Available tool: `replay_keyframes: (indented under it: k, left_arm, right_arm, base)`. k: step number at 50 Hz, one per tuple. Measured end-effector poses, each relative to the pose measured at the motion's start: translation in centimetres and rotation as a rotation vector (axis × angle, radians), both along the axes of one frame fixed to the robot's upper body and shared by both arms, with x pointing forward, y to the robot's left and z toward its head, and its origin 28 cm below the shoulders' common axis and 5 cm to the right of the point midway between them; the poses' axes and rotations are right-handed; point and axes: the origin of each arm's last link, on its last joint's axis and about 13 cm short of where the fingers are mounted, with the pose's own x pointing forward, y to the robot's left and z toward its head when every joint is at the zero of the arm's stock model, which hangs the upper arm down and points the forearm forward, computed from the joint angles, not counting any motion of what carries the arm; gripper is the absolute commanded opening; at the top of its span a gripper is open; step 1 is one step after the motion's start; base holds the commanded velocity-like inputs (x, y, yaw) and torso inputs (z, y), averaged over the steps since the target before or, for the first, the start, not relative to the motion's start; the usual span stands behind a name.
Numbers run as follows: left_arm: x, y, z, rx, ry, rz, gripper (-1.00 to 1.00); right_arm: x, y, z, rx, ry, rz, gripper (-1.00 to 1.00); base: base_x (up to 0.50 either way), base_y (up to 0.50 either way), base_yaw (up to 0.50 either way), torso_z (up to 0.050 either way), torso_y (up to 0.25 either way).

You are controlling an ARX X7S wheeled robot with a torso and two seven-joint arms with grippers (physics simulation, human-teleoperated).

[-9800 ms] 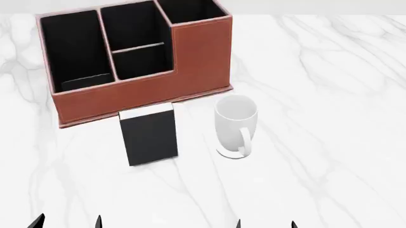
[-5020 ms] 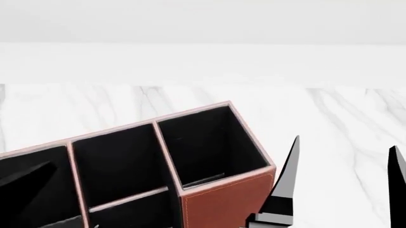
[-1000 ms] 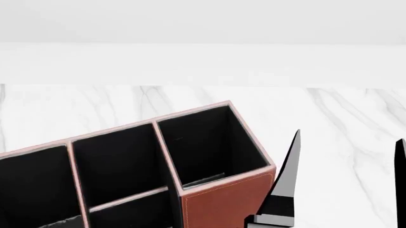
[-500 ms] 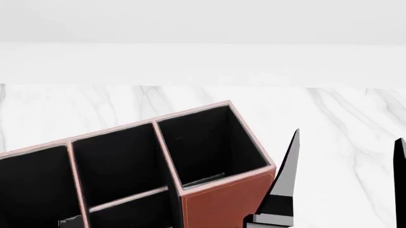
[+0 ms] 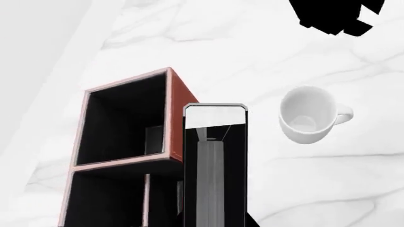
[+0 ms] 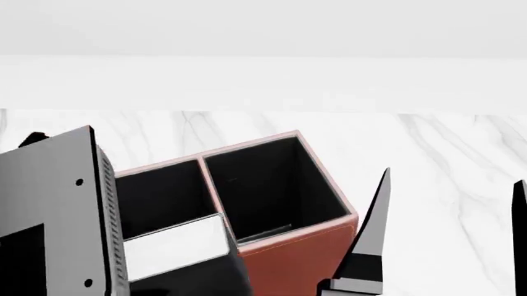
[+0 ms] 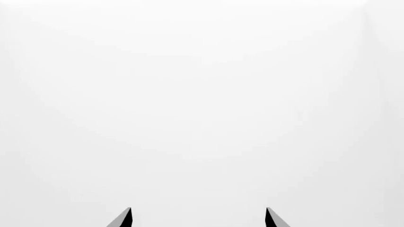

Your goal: Pick up the book and place it in the front compartment of the caddy.

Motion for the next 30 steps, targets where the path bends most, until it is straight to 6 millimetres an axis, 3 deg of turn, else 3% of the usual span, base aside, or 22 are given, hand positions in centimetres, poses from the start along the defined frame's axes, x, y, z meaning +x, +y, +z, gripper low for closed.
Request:
replay_keyframes:
  k: [17, 30]
  left_arm:
    - [2.0, -1.1, 6.0, 0.062, -0.09, 0.027, -1.0]
    - [3.3, -1.2, 8.1, 0.108, -0.126, 0.077, -1.0]
  right_arm:
    - [-0.1, -0.3, 0.1, 0.01, -0.004, -0.008, 1.0]
    - [-0.3, -0.5, 0.1, 0.014, -0.007, -0.016, 1.0]
  base:
    - [0.0, 0.0, 0.0, 0.0, 0.001]
    - [0.0, 0.0, 0.0, 0.0, 0.001]
